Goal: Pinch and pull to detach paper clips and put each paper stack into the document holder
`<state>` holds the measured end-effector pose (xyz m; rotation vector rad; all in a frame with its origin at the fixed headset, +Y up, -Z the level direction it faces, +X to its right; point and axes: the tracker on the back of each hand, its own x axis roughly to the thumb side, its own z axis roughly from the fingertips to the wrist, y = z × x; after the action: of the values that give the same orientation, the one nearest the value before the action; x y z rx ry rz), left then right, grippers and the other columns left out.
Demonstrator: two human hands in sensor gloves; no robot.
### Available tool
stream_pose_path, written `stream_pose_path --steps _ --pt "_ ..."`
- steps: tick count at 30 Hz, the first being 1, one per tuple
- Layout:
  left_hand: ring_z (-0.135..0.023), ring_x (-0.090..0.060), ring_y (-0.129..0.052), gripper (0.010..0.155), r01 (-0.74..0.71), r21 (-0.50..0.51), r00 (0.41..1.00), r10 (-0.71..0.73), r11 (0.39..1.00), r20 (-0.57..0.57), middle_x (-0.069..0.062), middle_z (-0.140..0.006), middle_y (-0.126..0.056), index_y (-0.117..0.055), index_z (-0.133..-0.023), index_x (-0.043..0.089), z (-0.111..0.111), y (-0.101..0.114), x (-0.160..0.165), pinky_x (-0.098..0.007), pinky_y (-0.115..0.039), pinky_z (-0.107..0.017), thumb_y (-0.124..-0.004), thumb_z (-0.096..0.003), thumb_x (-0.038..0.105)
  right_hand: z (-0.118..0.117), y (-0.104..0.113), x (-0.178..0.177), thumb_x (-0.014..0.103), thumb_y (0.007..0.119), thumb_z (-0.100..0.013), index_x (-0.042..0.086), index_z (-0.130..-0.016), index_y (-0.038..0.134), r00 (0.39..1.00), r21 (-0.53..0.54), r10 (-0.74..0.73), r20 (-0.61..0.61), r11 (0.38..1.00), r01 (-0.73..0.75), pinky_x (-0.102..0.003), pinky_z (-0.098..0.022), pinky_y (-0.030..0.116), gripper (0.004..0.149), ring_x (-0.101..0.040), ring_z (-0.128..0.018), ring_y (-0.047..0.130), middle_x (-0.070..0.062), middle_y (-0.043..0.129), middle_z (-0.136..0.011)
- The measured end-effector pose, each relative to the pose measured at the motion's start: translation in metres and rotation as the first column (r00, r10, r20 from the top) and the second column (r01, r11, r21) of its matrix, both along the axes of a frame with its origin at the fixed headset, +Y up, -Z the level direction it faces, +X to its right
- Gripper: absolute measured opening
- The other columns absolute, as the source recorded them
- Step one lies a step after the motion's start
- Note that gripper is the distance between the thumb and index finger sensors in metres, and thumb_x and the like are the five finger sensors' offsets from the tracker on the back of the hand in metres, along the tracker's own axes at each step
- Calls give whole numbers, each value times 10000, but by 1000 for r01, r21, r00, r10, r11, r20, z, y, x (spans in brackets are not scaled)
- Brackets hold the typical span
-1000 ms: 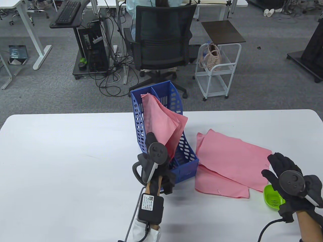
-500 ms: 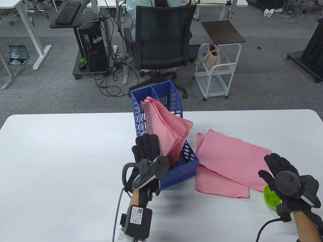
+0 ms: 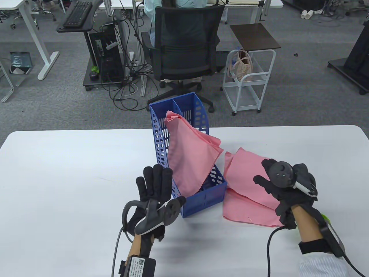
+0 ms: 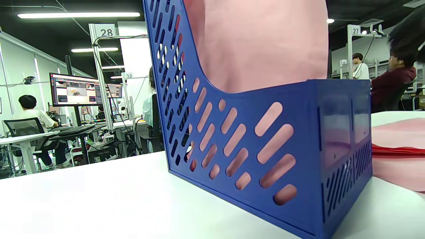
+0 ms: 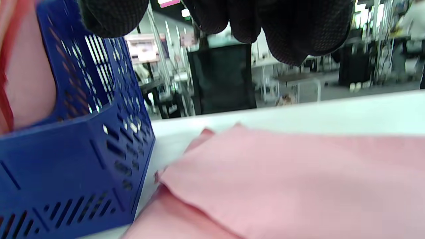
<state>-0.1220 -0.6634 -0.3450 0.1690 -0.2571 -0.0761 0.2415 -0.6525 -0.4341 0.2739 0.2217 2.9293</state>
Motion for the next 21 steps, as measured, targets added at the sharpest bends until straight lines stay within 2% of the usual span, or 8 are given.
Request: stream_pose_path --steps 5,7,10,15,21 --pt "-1030 -591 -20 928 -16 13 1000 16 1000 1 -299 -1173 -1 35 -1141 13 2 -1 -7 -713 -179 -736 -326 -523 604 -31 -48 -29 566 543 -596 -7 -1179 155 987 -209 159 -36 964 -163 -664 -747 520 905 -683 -1009 508 -388 218 -1204" --pt "-1030 -592 -22 930 -21 27 1000 21 999 -11 -301 -1172 0 40 -1139 13 3 2 -11 -713 -184 -736 -324 -524 607 -39 -65 -34 591 509 -592 -23 -1175 117 980 -270 196 -38 942 -199 -687 -749 489 933 -705 -1016 459 -405 174 -1199" --pt "-1033 -586 -26 926 -106 28 994 106 994 -1 -297 -1173 -3 36 -1139 10 4 6 -16 -701 -192 -748 -338 -531 600 -48 -90 -36 630 506 -572 -3 -1151 13 979 -342 202 -38 917 -203 -725 -748 429 990 -745 -1014 376 -423 65 -1183" --pt "-1027 -599 -37 934 -145 46 989 145 988 -4 -307 -1171 -10 30 -1140 9 5 12 -22 -709 -198 -740 -338 -525 608 -54 -115 -40 667 515 -556 40 -1082 -145 964 -418 256 -65 870 -259 -773 -735 344 1051 -794 -991 250 -455 -113 -1109" --pt "-1021 -607 -37 942 -200 34 980 200 979 9 -311 -1170 -13 29 -1139 10 5 13 -24 -714 -196 -734 -341 -520 615 -58 -131 -42 676 503 -560 37 -1062 -171 964 -448 256 -69 856 -259 -781 -729 329 1056 -795 -977 230 -462 -132 -1087"
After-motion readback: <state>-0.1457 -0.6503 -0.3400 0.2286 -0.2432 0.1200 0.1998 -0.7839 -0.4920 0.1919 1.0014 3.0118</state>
